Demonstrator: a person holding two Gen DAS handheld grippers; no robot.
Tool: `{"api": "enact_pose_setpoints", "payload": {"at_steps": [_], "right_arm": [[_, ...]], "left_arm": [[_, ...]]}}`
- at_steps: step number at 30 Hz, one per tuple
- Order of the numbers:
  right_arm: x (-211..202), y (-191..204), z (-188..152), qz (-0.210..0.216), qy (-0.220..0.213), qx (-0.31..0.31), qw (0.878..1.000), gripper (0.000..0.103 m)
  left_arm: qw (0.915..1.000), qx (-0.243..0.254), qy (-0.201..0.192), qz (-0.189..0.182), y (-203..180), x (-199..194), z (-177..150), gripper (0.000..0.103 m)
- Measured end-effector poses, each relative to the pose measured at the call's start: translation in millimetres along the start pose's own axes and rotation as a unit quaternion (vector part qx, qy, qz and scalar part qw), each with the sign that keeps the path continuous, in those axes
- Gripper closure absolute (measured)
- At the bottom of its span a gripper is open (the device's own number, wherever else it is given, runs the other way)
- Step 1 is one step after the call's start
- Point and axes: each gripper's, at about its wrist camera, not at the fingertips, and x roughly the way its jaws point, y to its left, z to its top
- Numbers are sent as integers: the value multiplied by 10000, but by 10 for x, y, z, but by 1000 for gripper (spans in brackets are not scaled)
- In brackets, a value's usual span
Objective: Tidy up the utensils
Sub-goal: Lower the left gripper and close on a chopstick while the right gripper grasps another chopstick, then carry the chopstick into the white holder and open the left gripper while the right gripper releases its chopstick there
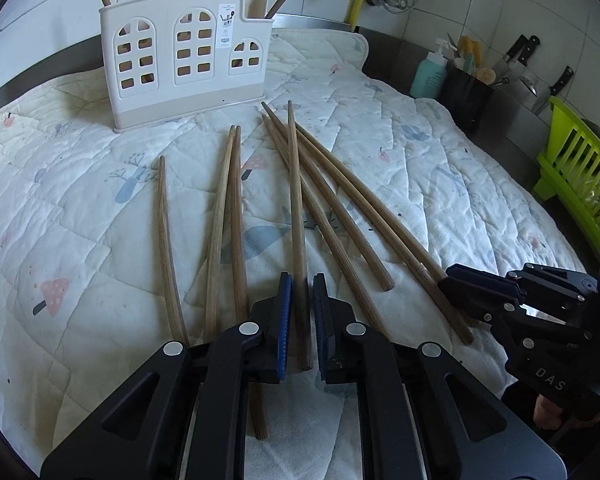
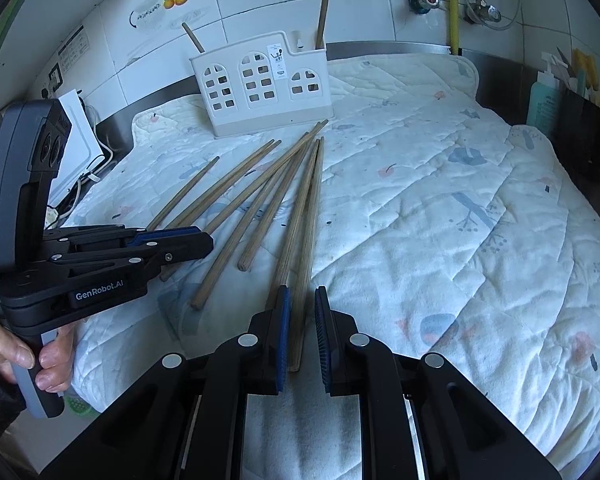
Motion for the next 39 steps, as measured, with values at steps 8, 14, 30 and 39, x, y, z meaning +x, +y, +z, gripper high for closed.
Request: {"api": "enact_pose_setpoints", "payload": {"at_steps": [8,14,30,39], "right_arm": [[-36,-19,31,-115,-56,-76,9999,96],[-325,-72,183,-234,-449,-122,9986,96],[-882,-200,1161,-126,-1425,-443,9887,96],[-1125,-79,2112,78,-1839,-964,9782,96]], "left_arm": [[9999,-89,-99,-30,29,-47,16,98],[9991,-92,-414,-36,66,-245,80,98],[9892,-56,-1460,92,124,-759,451,98],[9857,-230,-1667,-7,265,-926,781,98]]}}
